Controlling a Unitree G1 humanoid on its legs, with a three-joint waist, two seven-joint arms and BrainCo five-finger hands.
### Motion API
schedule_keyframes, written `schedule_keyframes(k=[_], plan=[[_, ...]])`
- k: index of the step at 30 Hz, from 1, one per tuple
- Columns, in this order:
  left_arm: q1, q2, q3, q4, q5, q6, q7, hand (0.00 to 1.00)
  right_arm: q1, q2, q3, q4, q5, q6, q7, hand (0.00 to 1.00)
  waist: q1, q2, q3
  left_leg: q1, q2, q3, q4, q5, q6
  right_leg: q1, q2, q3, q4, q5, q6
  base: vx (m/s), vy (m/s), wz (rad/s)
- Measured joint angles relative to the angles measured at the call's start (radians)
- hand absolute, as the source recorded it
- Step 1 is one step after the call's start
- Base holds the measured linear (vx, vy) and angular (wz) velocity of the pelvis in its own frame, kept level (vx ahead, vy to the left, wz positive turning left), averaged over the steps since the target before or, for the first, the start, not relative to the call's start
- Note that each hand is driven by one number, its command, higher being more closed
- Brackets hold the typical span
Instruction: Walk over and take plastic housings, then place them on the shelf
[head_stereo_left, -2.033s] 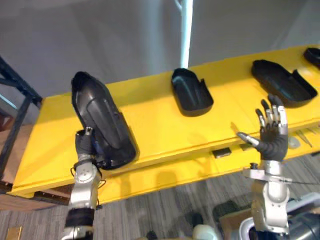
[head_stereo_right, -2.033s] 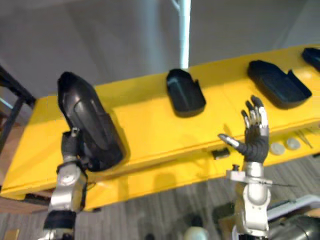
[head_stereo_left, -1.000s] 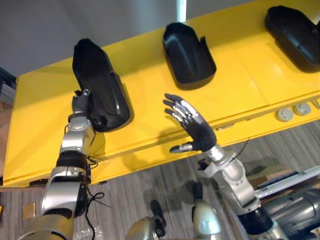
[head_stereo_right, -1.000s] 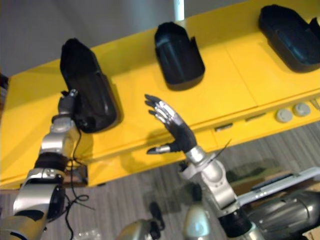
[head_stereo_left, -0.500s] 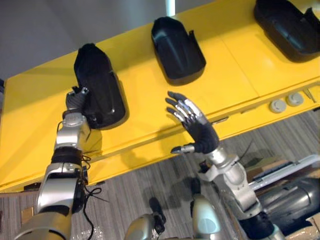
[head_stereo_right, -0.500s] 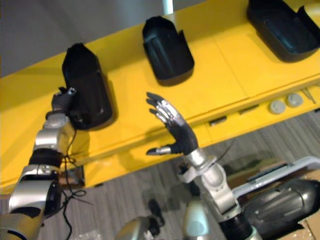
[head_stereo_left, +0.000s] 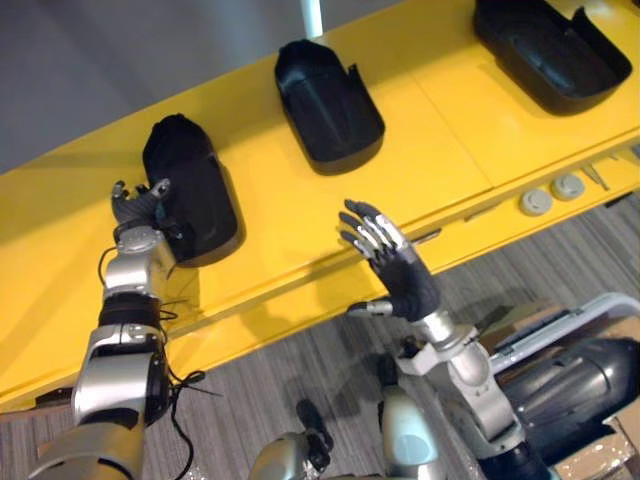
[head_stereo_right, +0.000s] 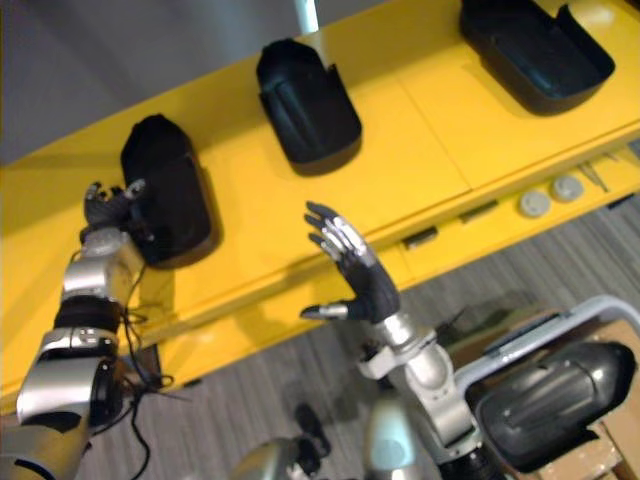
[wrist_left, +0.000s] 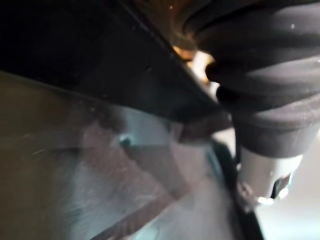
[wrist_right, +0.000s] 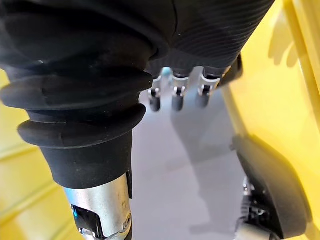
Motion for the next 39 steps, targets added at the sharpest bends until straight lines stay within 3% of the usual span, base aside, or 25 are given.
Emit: schedule_keyframes(k=[2, 5, 9, 12, 17, 19, 20, 21, 24, 27, 29, 31, 34, 39], plan=[[-0.012, 0.001, 0.028, 0.0, 0.007, -0.01, 0.052, 0.0, 0.012, 0.0, 0.001, 0.0, 0.0, -0.005, 0.011, 0.0, -0.007, -0.001, -0.001, 0.015, 0.001, 0.001, -0.003, 0.0, 0.0, 0.017, 0.003, 0.001, -0.01, 0.003, -0.001, 0.01, -0.002, -0.04], [-0.062, 0.024, 0.072, -0.003, 0.08, -0.072, 0.153, 0.0, 0.039, 0.0, 0.019, 0.0, -0.001, -0.029, 0.015, 0.0, -0.015, -0.001, -0.003, 0.035, 0.003, 0.003, -0.013, -0.001, -0.001, 0.05, 0.009, 0.001, -0.047, 0.019, -0.001, 0.0, -0.004, -0.06], [-0.099, 0.082, 0.072, -0.071, 0.213, -0.186, 0.245, 0.0, 0.082, 0.0, 0.021, 0.002, -0.011, -0.072, 0.061, 0.0, -0.017, 0.002, -0.029, 0.059, 0.005, 0.012, -0.025, -0.001, -0.002, 0.095, 0.016, 0.001, -0.111, 0.047, -0.004, 0.01, -0.012, -0.04], [-0.082, 0.08, 0.052, -0.145, 0.309, -0.274, 0.28, 0.0, 0.088, -0.002, 0.031, 0.025, -0.064, -0.112, 0.065, 0.0, -0.015, 0.008, -0.103, 0.067, 0.008, -0.008, -0.033, -0.001, -0.002, 0.132, 0.017, -0.03, -0.15, 0.052, -0.003, 0.03, -0.018, 0.17], [0.109, 0.066, 0.026, -0.418, 0.35, -0.409, 0.302, 0.0, 0.034, -0.001, 0.069, 0.111, -0.121, -0.126, -0.007, 0.0, 0.025, 0.017, -0.173, 0.111, 0.008, -0.068, -0.056, 0.003, -0.007, 0.218, 0.017, -0.095, -0.19, 0.052, -0.002, 0.01, -0.003, 0.32], [0.291, 0.001, 0.038, -0.653, 0.351, -0.465, 0.292, 0.0, 0.0, 0.001, 0.078, 0.143, -0.121, -0.108, -0.042, 0.0, 0.078, 0.016, -0.205, 0.108, 0.008, -0.103, -0.056, 0.007, -0.01, 0.231, 0.014, -0.142, -0.191, 0.051, -0.003, -0.02, -0.005, 0.4], [0.344, -0.025, 0.041, -0.714, 0.351, -0.476, 0.285, 0.0, -0.007, 0.005, 0.079, 0.15, -0.121, -0.1, -0.052, 0.0, 0.086, 0.015, -0.209, 0.109, 0.007, -0.117, -0.056, 0.009, -0.01, 0.24, 0.012, -0.155, -0.191, 0.049, -0.002, -0.01, -0.006, 0.54], [0.458, -0.089, 0.05, -0.831, 0.353, -0.492, 0.274, 0.0, -0.014, 0.015, 0.084, 0.168, -0.12, -0.087, -0.068, 1.0, 0.102, 0.012, -0.215, 0.113, 0.006, -0.143, -0.057, 0.012, -0.008, 0.259, 0.009, -0.192, -0.192, 0.047, -0.002, -0.02, 0.004, 0.59], [0.749, -0.269, 0.069, -0.997, 0.35, -0.543, 0.264, 0.0, -0.016, 0.057, 0.109, 0.214, -0.126, -0.058, -0.097, 1.0, 0.154, -0.012, -0.248, 0.101, -0.005, -0.198, -0.06, 0.022, -0.008, 0.279, -0.003, -0.255, -0.192, 0.035, 0.001, -0.02, 0.009, 0.53], [0.976, -0.405, 0.065, -1.012, 0.354, -0.561, 0.306, 0.0, -0.016, 0.106, 0.158, 0.244, -0.174, -0.058, -0.132, 1.0, 0.194, -0.049, -0.269, 0.092, -0.016, -0.248, -0.079, 0.032, -0.014, 0.294, -0.013, -0.311, -0.198, 0.02, 0.003, -0.05, 0.01, 0.57], [1.074, -0.45, 0.065, -1.0, 0.347, -0.561, 0.315, 0.0, -0.018, 0.138, 0.193, 0.249, -0.184, -0.058, -0.154, 1.0, 0.221, -0.07, -0.28, 0.091, -0.017, -0.249, -0.1, 0.04, -0.013, 0.293, -0.016, -0.327, -0.2, 0.015, 0.005, -0.03, 0.013, 0.31], [1.15, -0.475, 0.067, -0.92, 0.326, -0.548, 0.282, 0.0, -0.033, 0.166, 0.226, 0.292, -0.184, -0.056, -0.179, 1.0, 0.243, -0.086, -0.291, 0.092, -0.018, -0.25, -0.129, 0.058, -0.015, 0.295, -0.018, -0.346, -0.192, 0.011, 0.007, -0.01, 0.009, 0.27], [1.209, -0.479, 0.067, -0.766, 0.255, -0.542, 0.2, 0.0, -0.056, 0.177, 0.247, 0.364, -0.189, -0.045, -0.212, 1.0, 0.25, -0.098, -0.297, 0.092, -0.019, -0.255, -0.149, 0.073, -0.017, 0.294, -0.02, -0.363, -0.192, 0.006, 0.012, 0.01, 0.013, 0.17], [1.213, -0.482, 0.063, -0.451, 0.245, -0.54, 0.076, 0.0, -0.118, 0.186, 0.292, 0.525, -0.196, -0.035, -0.287, 1.0, 0.275, -0.113, -0.301, 0.092, -0.019, -0.257, -0.144, 0.083, -0.017, 0.293, -0.02, -0.367, -0.192, 0.007, 0.01, 0.05, 0.008, 0.03]])
